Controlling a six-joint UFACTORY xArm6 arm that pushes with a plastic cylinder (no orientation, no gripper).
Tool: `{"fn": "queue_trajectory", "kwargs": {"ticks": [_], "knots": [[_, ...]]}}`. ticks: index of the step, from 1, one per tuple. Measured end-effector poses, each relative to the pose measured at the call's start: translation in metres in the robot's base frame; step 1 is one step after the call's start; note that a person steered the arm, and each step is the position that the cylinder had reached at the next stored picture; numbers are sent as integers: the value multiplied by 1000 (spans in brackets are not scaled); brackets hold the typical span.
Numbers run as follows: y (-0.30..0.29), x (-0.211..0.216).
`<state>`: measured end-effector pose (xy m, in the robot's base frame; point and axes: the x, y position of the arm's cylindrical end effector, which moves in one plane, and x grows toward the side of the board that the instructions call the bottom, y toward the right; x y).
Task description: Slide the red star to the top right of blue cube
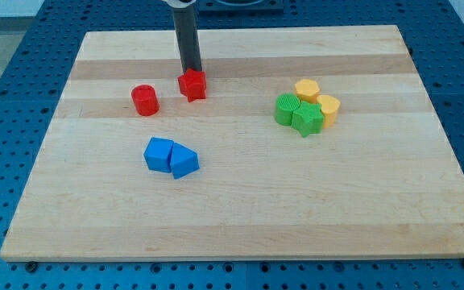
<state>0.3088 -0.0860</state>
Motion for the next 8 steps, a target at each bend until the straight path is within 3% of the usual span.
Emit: {"fn": "queue_trajectory", "kwargs": {"ticks": [3, 6, 8], "knots": [[-10, 17], [-9, 64], [14, 74]]}}
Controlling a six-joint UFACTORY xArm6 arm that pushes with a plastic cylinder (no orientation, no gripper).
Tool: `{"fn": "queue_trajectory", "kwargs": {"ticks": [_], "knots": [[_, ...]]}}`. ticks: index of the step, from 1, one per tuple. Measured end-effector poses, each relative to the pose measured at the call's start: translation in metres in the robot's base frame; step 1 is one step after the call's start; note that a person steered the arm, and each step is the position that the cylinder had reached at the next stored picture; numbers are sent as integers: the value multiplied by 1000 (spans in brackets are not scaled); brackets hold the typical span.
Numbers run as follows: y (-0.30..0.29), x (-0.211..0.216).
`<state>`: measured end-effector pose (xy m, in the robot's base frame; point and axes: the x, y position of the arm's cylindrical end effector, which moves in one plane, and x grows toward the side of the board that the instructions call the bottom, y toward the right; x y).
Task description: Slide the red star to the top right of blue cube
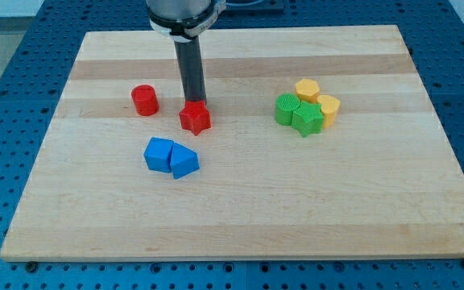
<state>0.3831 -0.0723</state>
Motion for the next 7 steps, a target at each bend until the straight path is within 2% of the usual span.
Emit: {"fn": "queue_trajectory", "kwargs": {"ticks": [2, 5, 7], "knots": [[26, 23], [18, 74], [15, 65]]}}
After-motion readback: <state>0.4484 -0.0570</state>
